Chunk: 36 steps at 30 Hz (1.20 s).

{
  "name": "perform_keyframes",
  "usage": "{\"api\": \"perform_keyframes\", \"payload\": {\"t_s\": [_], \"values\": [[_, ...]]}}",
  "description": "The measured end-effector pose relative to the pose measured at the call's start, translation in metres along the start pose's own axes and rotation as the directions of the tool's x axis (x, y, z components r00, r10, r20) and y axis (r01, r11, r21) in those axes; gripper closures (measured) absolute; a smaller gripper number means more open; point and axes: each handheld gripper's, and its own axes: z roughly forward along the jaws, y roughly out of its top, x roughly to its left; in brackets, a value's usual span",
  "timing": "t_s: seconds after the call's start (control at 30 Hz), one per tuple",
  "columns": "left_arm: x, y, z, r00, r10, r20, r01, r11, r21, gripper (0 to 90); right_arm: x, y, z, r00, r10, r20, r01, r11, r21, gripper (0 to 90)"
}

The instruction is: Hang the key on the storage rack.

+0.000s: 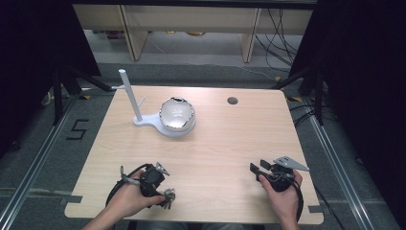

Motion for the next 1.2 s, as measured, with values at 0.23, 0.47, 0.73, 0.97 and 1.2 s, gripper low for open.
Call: {"api": "perform_keyframes", "payload": {"t_s": [0.23,0.47,0.73,0.97,1.2], "values": [[-0.009,0.019,0.008,0.9953,-0.092,-0.032,0.094,0.9924,0.079,32.7,0.003,0.000,0.002,0.9998,0.001,-0.021,-0.001,1.000,0.005,49.9],[-0.014,0.026,0.018,0.9922,-0.098,-0.078,0.107,0.9857,0.130,29.6,0.003,0.000,0.002,0.9997,0.001,-0.026,0.000,1.000,0.022,49.8],[-0.019,0.028,0.021,0.9921,-0.077,-0.098,0.093,0.9815,0.167,28.2,0.003,0.000,0.004,0.9993,-0.001,-0.038,0.002,1.000,0.014,49.8],[-0.021,0.025,0.027,0.9905,-0.064,-0.121,0.085,0.9809,0.175,28.7,0.006,0.000,0.003,0.9997,0.012,-0.020,-0.012,0.999,0.038,49.9],[-0.023,0.023,0.029,0.9912,-0.065,-0.116,0.085,0.9814,0.172,32.3,0.008,0.000,0.004,0.9981,0.047,-0.040,-0.045,0.998,0.044,50.0]]}}
